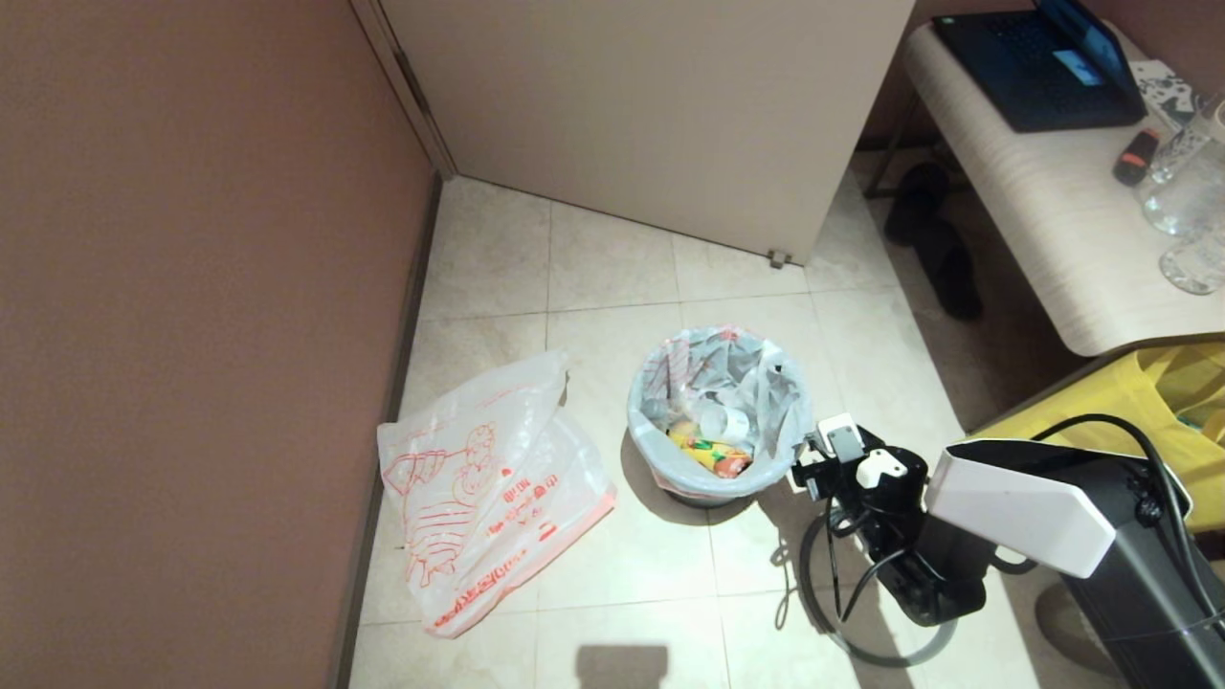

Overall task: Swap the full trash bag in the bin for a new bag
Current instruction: Place the trash bag on the floor

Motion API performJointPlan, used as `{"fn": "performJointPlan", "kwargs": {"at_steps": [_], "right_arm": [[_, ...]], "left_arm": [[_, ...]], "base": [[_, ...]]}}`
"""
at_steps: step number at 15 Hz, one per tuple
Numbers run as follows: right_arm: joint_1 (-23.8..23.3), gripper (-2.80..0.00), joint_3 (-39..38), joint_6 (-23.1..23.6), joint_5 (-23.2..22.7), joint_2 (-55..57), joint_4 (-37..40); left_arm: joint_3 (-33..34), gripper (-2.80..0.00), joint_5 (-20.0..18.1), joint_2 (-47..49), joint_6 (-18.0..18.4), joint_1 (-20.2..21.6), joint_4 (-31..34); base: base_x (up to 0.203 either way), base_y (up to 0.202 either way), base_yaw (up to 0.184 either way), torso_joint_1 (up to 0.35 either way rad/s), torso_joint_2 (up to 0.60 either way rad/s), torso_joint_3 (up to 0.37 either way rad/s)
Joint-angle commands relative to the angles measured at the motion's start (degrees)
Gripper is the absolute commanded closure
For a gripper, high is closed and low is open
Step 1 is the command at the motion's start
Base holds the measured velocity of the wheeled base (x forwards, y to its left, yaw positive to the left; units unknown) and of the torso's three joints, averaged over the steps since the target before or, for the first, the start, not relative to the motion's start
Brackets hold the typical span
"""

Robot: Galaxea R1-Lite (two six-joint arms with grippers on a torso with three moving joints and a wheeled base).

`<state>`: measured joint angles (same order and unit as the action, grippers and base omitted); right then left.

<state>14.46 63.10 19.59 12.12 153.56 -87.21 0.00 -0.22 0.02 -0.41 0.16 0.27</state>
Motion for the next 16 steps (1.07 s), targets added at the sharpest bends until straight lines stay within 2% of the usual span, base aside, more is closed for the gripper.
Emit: {"fn": "performJointPlan", "kwargs": {"at_steps": [1, 13, 14, 16], "right_arm": [[-0.2, -2.80, 0.4, 0.1, 0.3, -1.0, -2.7], [-1.1, -2.80, 0.6, 1.5, 0.1, -1.1, -2.7], [-1.3, 0.00, 0.9, 1.7, 0.1, -1.1, -2.7], [-1.4, 0.00, 1.1, 1.8, 0.1, -1.2, -2.7]], "left_arm": [[0.0, 0.00, 0.0, 0.1, 0.0, 0.0, 0.0], [0.0, 0.00, 0.0, 0.1, 0.0, 0.0, 0.0], [0.0, 0.00, 0.0, 0.1, 0.0, 0.0, 0.0], [0.0, 0.00, 0.0, 0.1, 0.0, 0.0, 0.0]], "base": [[0.000, 0.000, 0.000, 0.000, 0.00, 0.000], [0.000, 0.000, 0.000, 0.000, 0.00, 0.000], [0.000, 0.000, 0.000, 0.000, 0.00, 0.000], [0.000, 0.000, 0.000, 0.000, 0.00, 0.000]]}}
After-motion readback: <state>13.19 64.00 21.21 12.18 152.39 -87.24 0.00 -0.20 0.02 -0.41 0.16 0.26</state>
